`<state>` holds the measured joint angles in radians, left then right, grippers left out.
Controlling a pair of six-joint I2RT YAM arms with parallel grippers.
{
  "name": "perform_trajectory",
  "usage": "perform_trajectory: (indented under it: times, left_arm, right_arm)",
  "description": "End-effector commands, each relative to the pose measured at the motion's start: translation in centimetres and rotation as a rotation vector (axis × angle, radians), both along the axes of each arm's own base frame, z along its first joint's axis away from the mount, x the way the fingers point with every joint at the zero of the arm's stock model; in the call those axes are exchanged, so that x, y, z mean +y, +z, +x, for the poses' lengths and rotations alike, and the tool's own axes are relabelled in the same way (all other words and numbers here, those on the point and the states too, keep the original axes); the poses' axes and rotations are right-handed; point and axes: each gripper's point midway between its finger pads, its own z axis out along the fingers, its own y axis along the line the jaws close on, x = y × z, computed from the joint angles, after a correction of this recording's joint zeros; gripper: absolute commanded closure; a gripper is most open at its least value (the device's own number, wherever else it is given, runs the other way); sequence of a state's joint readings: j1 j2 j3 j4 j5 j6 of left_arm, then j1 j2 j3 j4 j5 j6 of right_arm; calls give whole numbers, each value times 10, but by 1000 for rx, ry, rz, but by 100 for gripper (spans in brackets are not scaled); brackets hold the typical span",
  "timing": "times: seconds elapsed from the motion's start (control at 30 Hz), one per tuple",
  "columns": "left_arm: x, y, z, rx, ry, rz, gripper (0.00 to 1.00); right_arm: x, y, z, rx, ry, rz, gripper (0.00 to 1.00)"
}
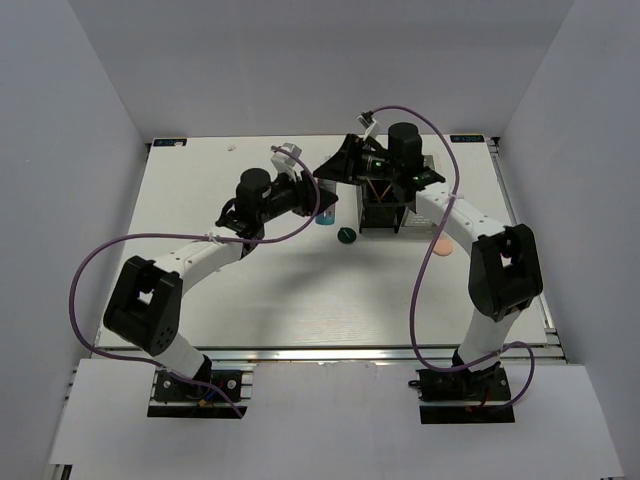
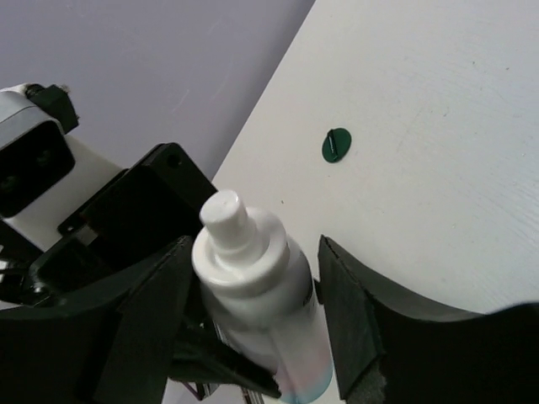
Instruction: Organize the makeup
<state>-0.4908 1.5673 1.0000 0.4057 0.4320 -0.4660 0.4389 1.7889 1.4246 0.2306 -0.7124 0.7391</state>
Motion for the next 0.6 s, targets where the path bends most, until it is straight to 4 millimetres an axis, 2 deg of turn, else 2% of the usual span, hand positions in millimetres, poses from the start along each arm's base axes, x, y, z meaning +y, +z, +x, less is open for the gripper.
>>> perform_trajectory:
  times: [0.0, 0.13, 0.23, 0.27, 0.37, 0.4, 0.47, 0.5, 0.57]
  left_arm:
    - [-12, 51, -2, -110, -38, -80, 85]
    - [-12, 57, -3, -116, -32, -90, 83]
    - [-10, 59, -2, -119, -18, -94, 82]
    - [-9, 59, 0, -118, -6, -95, 75]
    - [-3, 62, 6, -121, 46, -96, 52]
    - [-1, 62, 8, -120, 66, -92, 38]
    - [7, 66, 11, -132, 113, -85, 30]
    - [13, 63, 15, -122, 159, -70, 24]
    - [20, 69, 16, -132, 192, -58, 22]
  right_arm:
    - [5, 12, 6, -87, -11, -22, 35]
    - [3, 7, 8, -120, -8, -58, 44]
    - [1, 10, 8, -172, -8, -74, 61]
    - [1, 12, 7, -187, -7, -75, 72]
    - [-4, 21, 8, -262, -15, -84, 89]
    - [-11, 26, 14, -287, -45, -89, 99]
    - [-21, 33, 25, -330, -86, -94, 100]
    - [-36, 40, 39, -351, -138, -100, 100]
    - [-54, 44, 55, -386, -187, -119, 100]
